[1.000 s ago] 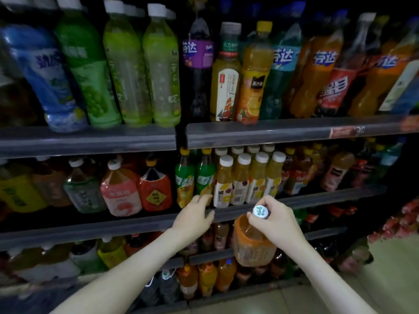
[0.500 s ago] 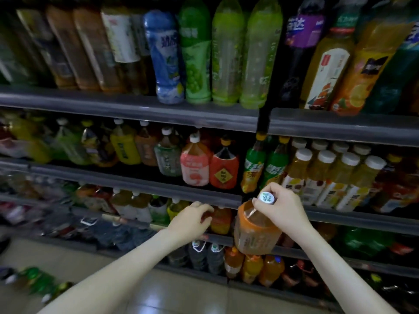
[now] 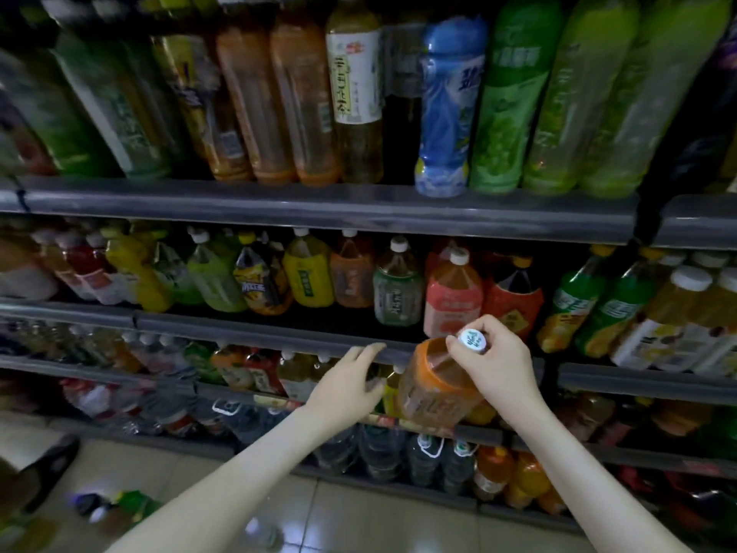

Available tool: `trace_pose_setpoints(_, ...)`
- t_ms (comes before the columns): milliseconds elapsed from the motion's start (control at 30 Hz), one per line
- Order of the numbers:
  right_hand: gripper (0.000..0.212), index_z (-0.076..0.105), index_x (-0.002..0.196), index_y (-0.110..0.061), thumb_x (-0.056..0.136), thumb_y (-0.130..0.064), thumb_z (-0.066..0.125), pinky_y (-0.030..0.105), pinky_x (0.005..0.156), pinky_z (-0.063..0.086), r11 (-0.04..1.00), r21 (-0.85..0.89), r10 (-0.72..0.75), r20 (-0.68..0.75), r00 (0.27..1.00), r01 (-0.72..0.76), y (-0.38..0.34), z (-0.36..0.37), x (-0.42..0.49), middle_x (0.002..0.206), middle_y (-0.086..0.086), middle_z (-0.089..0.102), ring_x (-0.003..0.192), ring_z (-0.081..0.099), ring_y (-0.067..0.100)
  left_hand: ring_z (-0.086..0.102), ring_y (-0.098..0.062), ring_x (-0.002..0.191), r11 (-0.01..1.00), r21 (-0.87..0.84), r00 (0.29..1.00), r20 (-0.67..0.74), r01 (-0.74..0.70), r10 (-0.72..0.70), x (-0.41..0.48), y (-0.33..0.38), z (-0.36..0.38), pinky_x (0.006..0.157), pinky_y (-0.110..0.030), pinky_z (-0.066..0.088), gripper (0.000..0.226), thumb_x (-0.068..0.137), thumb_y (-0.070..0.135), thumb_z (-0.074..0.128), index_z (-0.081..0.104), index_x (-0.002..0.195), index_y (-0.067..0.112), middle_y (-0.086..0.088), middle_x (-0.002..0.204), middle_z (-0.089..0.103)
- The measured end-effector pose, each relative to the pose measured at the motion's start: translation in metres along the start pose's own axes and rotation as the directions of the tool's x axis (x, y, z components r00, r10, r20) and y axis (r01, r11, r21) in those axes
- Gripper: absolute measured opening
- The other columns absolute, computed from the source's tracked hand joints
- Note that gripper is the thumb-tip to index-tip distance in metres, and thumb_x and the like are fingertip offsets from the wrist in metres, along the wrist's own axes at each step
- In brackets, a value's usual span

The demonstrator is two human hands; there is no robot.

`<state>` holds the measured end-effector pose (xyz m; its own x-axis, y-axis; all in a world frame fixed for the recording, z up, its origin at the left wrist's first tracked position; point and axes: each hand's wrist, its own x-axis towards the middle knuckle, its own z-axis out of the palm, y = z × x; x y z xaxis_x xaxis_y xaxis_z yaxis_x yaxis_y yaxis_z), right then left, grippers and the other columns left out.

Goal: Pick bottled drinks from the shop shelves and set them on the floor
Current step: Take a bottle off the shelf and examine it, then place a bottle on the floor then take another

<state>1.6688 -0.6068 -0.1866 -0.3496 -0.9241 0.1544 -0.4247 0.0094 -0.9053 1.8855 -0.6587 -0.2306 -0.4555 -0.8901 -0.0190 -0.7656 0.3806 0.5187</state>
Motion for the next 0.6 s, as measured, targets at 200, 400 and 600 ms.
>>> trace_pose_setpoints(200, 0.017, 0.053, 0.075, -0.03, 0.083, -0.032, 0.068, 0.012, 0.057, 0.042, 0.979, 0.036, -0.197, -0.058, 0.979, 0.199, -0.033, 0.028, 0.009, 0.076, -0.016, 0.062, 0.07, 0.057, 0.002, 0.059, -0.014, 0.079, 0.996, 0.033, 0.996, -0.019, -0.084, 0.085, 0.006, 0.008, -0.013, 0.057, -0.024, 0.046, 0.089, 0.081, 0.041, 0.062, 0.004, 0.15, 0.04, 0.004, 0.149, 0.032)
trace_pose_setpoints(400, 0.017, 0.05, 0.083, -0.034, 0.087, -0.031, 0.066, 0.009, 0.062, 0.04, 0.959, 0.04, -0.27, -0.152, 0.951, 0.279, -0.05, 0.083, 0.027, 0.074, -0.016, 0.059, 0.076, 0.056, -0.003, 0.064, -0.015, 0.1, 0.974, -0.22, 0.978, -0.186, 0.049, -0.091, 0.006, -0.012, -0.014, 0.074, -0.016, 0.049, 0.091, 0.084, 0.036, 0.066, 0.004, 0.151, 0.027, -0.001, 0.124, 0.062)
trace_pose_setpoints(600, 0.012, 0.053, 0.092, -0.026, 0.089, -0.03, 0.064, 0.008, 0.064, 0.04, 0.963, 0.063, -0.244, -0.203, 0.948, 0.262, -0.053, 0.141, 0.055, 0.083, -0.015, 0.058, 0.079, 0.056, -0.001, 0.064, -0.034, 0.096, 0.992, -0.038, 0.951, -0.28, 0.123, -0.129, 0.054, -0.056, -0.033, 0.071, -0.034, 0.045, 0.071, 0.095, 0.029, 0.053, 0.011, 0.151, 0.013, -0.013, 0.118, 0.064)
